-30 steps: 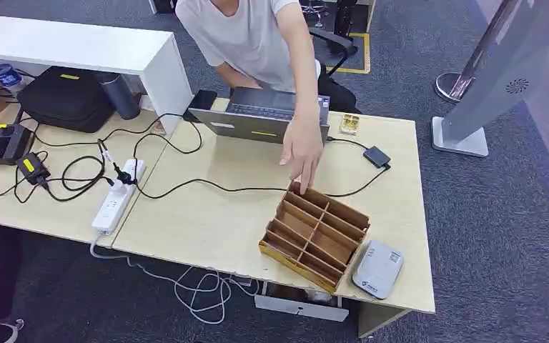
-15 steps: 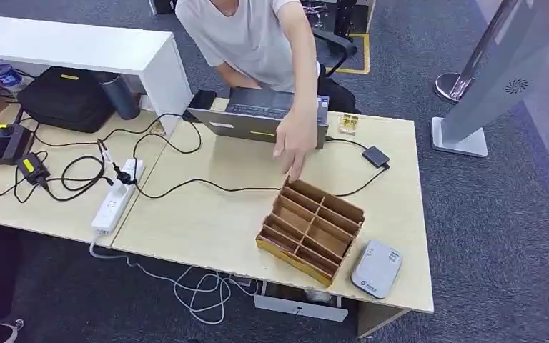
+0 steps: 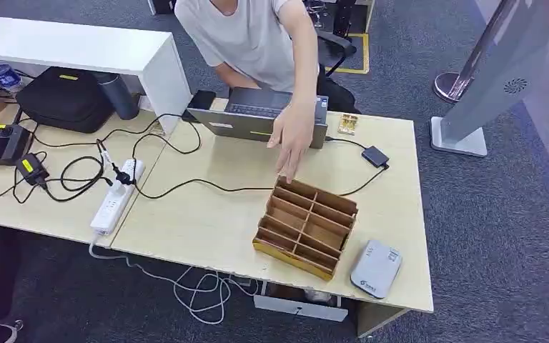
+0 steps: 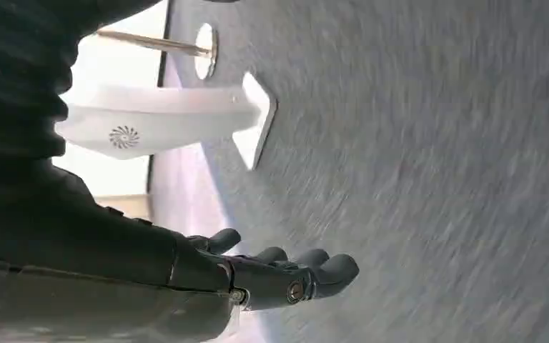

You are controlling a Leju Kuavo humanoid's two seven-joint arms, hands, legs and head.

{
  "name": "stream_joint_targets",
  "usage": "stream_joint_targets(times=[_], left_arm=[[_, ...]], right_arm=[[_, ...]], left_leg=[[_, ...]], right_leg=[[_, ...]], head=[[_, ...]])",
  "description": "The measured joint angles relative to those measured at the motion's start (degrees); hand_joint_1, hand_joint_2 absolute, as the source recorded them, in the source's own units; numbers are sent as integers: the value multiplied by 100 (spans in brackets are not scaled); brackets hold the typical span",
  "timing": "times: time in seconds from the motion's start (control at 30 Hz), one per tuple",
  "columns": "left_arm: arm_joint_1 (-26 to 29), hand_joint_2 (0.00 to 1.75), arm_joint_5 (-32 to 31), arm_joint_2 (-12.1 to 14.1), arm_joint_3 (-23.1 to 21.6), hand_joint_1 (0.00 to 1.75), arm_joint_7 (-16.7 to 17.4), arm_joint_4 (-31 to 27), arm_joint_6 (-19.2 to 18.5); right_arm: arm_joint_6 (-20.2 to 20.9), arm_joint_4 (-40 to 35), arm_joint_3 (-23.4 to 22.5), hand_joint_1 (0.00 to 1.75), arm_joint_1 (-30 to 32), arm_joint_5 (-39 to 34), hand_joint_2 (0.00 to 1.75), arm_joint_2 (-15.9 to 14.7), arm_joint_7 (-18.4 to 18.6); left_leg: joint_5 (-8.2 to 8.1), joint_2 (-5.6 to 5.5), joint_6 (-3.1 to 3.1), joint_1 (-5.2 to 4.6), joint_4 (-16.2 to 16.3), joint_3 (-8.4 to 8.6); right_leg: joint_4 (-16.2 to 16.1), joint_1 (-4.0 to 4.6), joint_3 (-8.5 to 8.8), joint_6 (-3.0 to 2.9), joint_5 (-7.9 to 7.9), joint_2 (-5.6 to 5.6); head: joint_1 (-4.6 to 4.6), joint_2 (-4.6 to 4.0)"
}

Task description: Pass the card to the sensor for recognition and then transmit it.

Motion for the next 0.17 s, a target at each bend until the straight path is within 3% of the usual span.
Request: stream_joint_targets(times=[0.1, 0.17], left_arm=[[21, 0, 247, 0, 149, 0, -252, -2, 1068], [39, 0, 295, -13, 265, 0, -374, -48, 1218]], right_arm=[[-1279, 0, -9, 0, 57, -81, 0, 11, -14], [-1857, -4, -44, 0, 103, -147, 0, 11, -101]], left_leg=[[0, -1, 0, -1, 1, 0], [0, -2, 0, -2, 0, -1]], right_leg=[[-1, -1, 1, 0, 0, 0], [-1, -2, 1, 0, 0, -1]], head=[[-2, 0], [-4, 0]])
